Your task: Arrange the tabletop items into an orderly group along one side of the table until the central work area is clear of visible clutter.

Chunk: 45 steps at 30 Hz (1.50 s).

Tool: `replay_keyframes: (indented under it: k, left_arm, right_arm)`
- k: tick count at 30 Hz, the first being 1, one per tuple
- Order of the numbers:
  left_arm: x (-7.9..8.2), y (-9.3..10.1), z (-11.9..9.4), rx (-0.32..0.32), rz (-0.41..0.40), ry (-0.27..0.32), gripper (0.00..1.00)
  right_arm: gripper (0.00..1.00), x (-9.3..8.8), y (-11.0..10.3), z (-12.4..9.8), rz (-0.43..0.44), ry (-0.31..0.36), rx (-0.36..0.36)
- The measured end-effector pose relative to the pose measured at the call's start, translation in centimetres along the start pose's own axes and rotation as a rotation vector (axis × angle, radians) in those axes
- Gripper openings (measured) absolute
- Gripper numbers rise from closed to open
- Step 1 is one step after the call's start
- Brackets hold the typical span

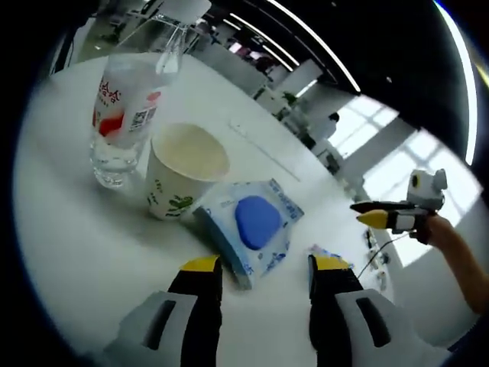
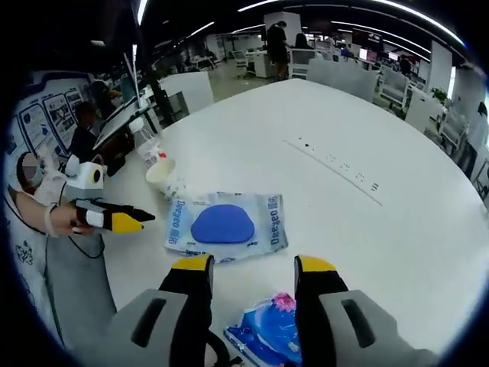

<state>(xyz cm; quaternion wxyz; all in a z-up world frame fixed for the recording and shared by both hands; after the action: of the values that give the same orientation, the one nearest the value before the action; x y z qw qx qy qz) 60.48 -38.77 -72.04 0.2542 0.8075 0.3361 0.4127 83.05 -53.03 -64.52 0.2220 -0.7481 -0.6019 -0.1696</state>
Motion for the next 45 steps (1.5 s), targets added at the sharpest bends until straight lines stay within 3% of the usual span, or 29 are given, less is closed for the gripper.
replay_keyframes:
  k: [3,9,18,23,45]
  left_arm:
    - [0.0,-0.2,0.2,0.007,0.011,0.007,0.32]
    - [-0.1,-1.0,0.7,0.034,-0.002,-0.01,0.34]
    - [-0.5,-1.2,1.2,0.038,0.0,-0.042,0.32]
    - [-0.3,-1.5,1.6,0.037,0.001,-0.048,0.31]
    - [-0.9,-2.3,2.4,0.041,-0.018,-0.082,0.22]
  right_arm:
    - [0.38,0.5,1.3,0.5,0.017,-0.034,-0.01]
    - [0.34,0.8,1.1,1.2,0.025,-0.084,-0.006]
    - [0.33,0.1,1.2,4.9,0.059,-0.12,0.009]
    - [0.33,0.3,1.5,6.0,0.033,-0.077,-0.009]
    - [0.26,-0.5,3.2,10.0,0.071,-0.078,-0.023]
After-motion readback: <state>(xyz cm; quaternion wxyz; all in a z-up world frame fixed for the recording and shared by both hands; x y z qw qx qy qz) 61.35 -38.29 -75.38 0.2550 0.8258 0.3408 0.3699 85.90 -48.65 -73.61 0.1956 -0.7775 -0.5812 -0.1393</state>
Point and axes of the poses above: the point that each gripper's makers call its tool centre point, and the gripper's own axes: z roughly forward along the fingers, y roughly to its right, x roughly out of its top, the point moved 7 cm from there along -z, roughly backward along the fingers, and after that the axes turned 8 degrees about -y, right-handed, at the moved point
